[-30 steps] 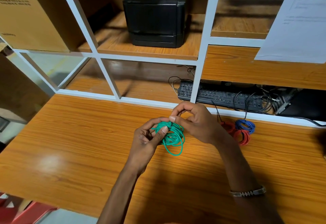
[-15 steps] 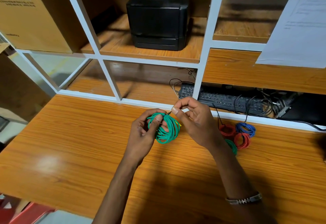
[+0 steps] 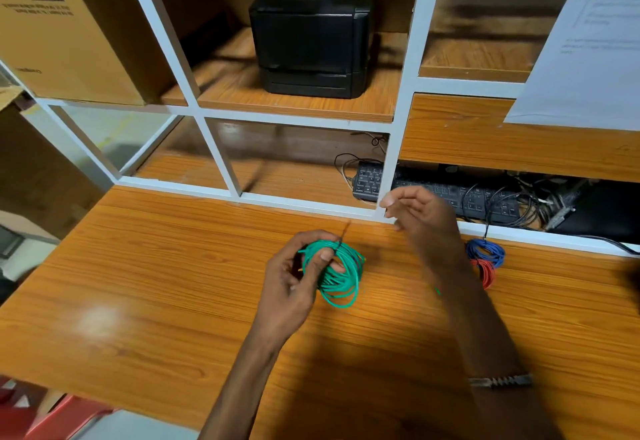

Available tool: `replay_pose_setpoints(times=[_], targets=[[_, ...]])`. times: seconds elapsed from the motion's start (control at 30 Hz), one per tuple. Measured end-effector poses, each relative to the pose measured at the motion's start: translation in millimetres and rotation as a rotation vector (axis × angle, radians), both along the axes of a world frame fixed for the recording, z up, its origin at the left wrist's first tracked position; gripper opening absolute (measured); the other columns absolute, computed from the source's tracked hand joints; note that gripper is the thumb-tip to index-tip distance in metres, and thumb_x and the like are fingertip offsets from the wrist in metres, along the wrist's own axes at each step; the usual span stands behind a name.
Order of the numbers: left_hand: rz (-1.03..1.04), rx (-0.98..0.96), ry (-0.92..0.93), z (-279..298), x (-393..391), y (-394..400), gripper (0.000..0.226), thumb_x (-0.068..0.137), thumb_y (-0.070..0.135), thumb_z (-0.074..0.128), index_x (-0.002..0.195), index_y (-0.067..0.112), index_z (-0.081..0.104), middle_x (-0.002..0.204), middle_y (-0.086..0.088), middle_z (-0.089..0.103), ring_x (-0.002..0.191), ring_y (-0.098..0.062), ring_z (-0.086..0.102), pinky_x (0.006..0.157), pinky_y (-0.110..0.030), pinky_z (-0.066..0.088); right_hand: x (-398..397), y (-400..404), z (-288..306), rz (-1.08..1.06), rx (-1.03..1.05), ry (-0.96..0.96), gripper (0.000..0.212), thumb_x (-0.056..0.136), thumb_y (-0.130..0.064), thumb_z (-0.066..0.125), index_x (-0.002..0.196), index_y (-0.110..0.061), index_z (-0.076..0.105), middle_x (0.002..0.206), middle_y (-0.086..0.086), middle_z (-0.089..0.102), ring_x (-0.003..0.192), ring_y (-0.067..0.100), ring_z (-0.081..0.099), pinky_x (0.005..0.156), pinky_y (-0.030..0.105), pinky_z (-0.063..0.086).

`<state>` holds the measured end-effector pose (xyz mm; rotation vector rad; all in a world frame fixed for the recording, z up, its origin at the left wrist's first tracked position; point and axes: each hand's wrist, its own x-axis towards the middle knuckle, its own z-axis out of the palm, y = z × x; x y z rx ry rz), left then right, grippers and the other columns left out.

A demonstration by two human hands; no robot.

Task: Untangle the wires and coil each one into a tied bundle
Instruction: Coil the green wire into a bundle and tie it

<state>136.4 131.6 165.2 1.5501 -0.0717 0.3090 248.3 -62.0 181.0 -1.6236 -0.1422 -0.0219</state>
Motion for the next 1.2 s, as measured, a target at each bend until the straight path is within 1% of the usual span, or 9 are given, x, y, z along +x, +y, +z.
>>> replay_pose_setpoints(times=[0.07, 0.23, 0.5, 0.67, 0.8, 0.9, 1.0, 1.1, 1.2], targets=[[0.037, -0.026, 0.028, -3.9, 6.2, 4.8, 0.017, 0.1, 0.011, 0.062, 0.114, 0.006, 0.07, 0.087, -0.008, 0.075, 0.08, -0.015, 0.072, 0.076, -0.023, 0.054, -8.5, 0.0, 6.0, 0.143, 0.013, 0.012, 0.01, 0.093, -0.007, 0.071, 0.098, -0.015, 0.074, 0.095, 0.002, 0.078, 0.088, 0.011, 0.07, 0.069, 0.026, 0.052], [0.049, -0.02, 0.014, -1.4, 12.8, 1.7, 0.02, 0.1, 0.014, 0.062, 0.117, 0.007, 0.069, 0.099, -0.005, 0.076, 0.09, -0.017, 0.072, 0.082, -0.026, 0.056, -24.6, 18.6, 5.5, 0.421, 0.003, -0.004, 0.019, 0.094, -0.011, 0.073, 0.113, -0.012, 0.075, 0.112, 0.002, 0.077, 0.112, 0.019, 0.069, 0.093, 0.029, 0.056], [0.05, -0.055, 0.02, -3.2, 14.7, -6.6, 0.022, 0.1, 0.013, 0.063, 0.12, 0.007, 0.067, 0.102, -0.006, 0.076, 0.091, -0.019, 0.074, 0.082, -0.028, 0.057, -23.5, 30.7, 1.7, 0.224, 0.016, -0.041, 0.002, 0.091, -0.014, 0.077, 0.09, -0.013, 0.078, 0.095, 0.005, 0.076, 0.098, 0.021, 0.07, 0.084, 0.03, 0.056], [0.062, -0.002, 0.032, -9.6, 19.3, -7.7, 0.016, 0.102, 0.012, 0.065, 0.118, 0.012, 0.067, 0.102, -0.007, 0.075, 0.09, -0.029, 0.076, 0.081, -0.045, 0.06, -24.7, 39.6, -4.2, 0.102, 0.105, 0.108, 0.006, 0.088, -0.01, 0.077, 0.082, -0.011, 0.078, 0.085, 0.008, 0.075, 0.081, 0.016, 0.067, 0.075, 0.03, 0.053], [0.078, 0.146, -0.023, -13.1, 14.6, -9.6, 0.015, 0.1, 0.011, 0.069, 0.115, 0.013, 0.07, 0.099, -0.002, 0.075, 0.085, -0.03, 0.076, 0.078, -0.05, 0.061, -25.7, 44.3, -15.1, 0.086, 0.191, 0.347, 0.005, 0.076, -0.013, 0.076, 0.08, -0.012, 0.08, 0.083, 0.009, 0.076, 0.086, 0.025, 0.069, 0.082, 0.04, 0.053], [0.064, 0.148, -0.007, -17.3, 11.1, -5.8, 0.015, 0.1, 0.014, 0.07, 0.115, 0.015, 0.07, 0.101, -0.001, 0.075, 0.089, -0.032, 0.075, 0.082, -0.054, 0.06, -28.9, 49.7, -17.3, 0.042, 0.141, 0.339, 0.006, 0.08, -0.006, 0.076, 0.079, -0.01, 0.08, 0.084, 0.007, 0.077, 0.085, 0.02, 0.071, 0.075, 0.029, 0.055], [0.059, 0.095, 0.022, -17.3, 9.7, -2.0, 0.014, 0.1, 0.009, 0.069, 0.114, 0.009, 0.07, 0.101, -0.004, 0.076, 0.088, -0.031, 0.077, 0.081, -0.042, 0.061, -34.7, 52.4, -10.9, 0.051, 0.151, 0.282, 0.013, 0.085, -0.005, 0.075, 0.077, -0.014, 0.077, 0.079, 0.002, 0.075, 0.078, 0.011, 0.068, 0.068, 0.02, 0.052], [0.066, 0.053, 0.026, -15.0, 7.6, -2.0, 0.014, 0.099, 0.006, 0.066, 0.112, 0.009, 0.068, 0.098, -0.009, 0.075, 0.088, -0.03, 0.077, 0.08, -0.035, 0.059, -37.1, 47.3, -7.9, 0.122, 0.177, 0.155, 0.011, 0.087, -0.006, 0.076, 0.079, -0.014, 0.076, 0.079, 0.005, 0.072, 0.077, 0.014, 0.065, 0.071, 0.025, 0.052], [0.025, 0.035, 0.03, -11.8, 2.5, -5.0, 0.013, 0.099, 0.003, 0.066, 0.112, 0.003, 0.066, 0.097, -0.007, 0.076, 0.087, -0.028, 0.077, 0.079, -0.031, 0.059, -37.3, 43.6, -13.7, 0.131, 0.232, 0.203, 0.003, 0.081, -0.015, 0.079, 0.082, -0.012, 0.077, 0.084, 0.013, 0.072, 0.079, 0.02, 0.065, 0.075, 0.035, 0.051]])
